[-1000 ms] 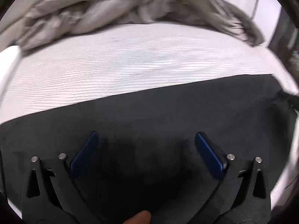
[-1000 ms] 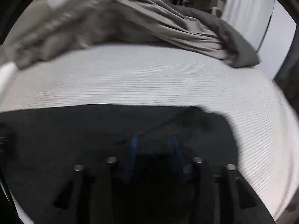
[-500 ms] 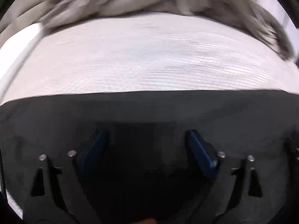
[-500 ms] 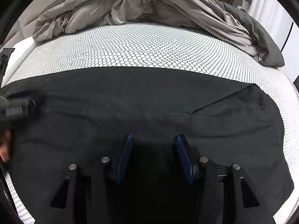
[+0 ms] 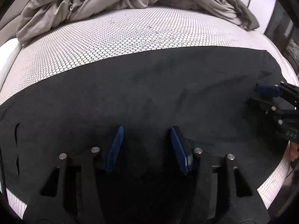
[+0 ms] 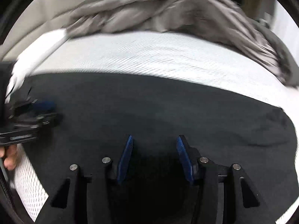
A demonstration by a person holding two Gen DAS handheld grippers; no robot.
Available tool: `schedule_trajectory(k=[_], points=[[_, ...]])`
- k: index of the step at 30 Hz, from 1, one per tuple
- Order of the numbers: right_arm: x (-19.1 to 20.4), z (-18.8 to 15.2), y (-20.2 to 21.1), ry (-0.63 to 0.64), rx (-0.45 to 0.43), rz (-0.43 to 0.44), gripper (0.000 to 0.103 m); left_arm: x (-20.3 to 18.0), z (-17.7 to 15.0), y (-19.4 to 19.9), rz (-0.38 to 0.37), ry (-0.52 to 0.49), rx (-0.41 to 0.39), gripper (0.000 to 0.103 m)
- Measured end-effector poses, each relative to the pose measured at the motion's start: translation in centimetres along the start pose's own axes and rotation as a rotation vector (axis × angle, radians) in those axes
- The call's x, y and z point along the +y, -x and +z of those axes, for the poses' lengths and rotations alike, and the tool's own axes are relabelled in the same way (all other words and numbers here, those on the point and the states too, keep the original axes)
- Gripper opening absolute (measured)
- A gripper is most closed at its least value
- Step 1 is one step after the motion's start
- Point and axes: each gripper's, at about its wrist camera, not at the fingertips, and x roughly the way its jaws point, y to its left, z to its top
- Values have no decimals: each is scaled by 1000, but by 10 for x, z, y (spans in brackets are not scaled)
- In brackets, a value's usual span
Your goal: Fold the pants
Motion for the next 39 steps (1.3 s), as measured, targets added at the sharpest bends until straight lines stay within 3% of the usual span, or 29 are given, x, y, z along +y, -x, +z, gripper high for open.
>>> schedule_trajectory(k=[1, 3, 5, 7, 9, 10, 13, 17, 20, 23, 26, 28, 29, 31, 33, 36, 39], points=[[0, -2, -1, 18, 3, -16, 50, 5, -2, 3, -3, 4, -2, 51], [-12, -12, 2, 31, 12, -74, 50, 28, -14, 20, 64, 20, -15, 51], [-43, -24, 8, -8, 14, -150, 51, 56, -29, 31, 112, 48, -9, 51], [-81, -41, 13, -70, 36, -287, 58, 80, -44, 42, 162, 59, -10, 51], [-103, -53, 18, -112, 58, -408, 58, 89, -56, 57, 207, 86, -22, 51], [-110, -57, 25, -145, 47, -397, 57, 89, -61, 66, 193, 128, -35, 51], [-97, -51, 38, -171, -1, -274, 55, 77, -63, 81, 48, 144, -57, 51], [-13, -28, 36, 55, -61, -146, 55, 0, -53, 76, -67, 1, -79, 54], [24, -25, 19, 126, -21, -2, 56, -49, -53, 49, -65, -123, -5, 55], [24, -33, 6, 186, 1, -20, 55, -65, -66, 48, -46, -179, -1, 56], [-28, -45, 15, 109, 7, -53, 58, -21, -71, 57, -6, -142, 11, 56], [-84, -62, 22, 46, 22, -206, 64, 20, -80, 68, 92, -94, 11, 64], [-104, -71, 24, 12, 28, -266, 66, 43, -85, 73, 122, -45, 8, 74], [-157, -89, 32, -104, 38, -380, 66, 80, -95, 81, 139, 42, 10, 76], [-191, -96, 40, -218, 36, -419, 66, 96, -101, 89, 127, 91, 2, 74], [-200, -86, 49, -261, -10, -355, 63, 97, -94, 102, 97, 123, -34, 71], [-171, -54, 53, -206, -91, -297, 63, 87, -71, 102, 39, 155, -88, 71]])
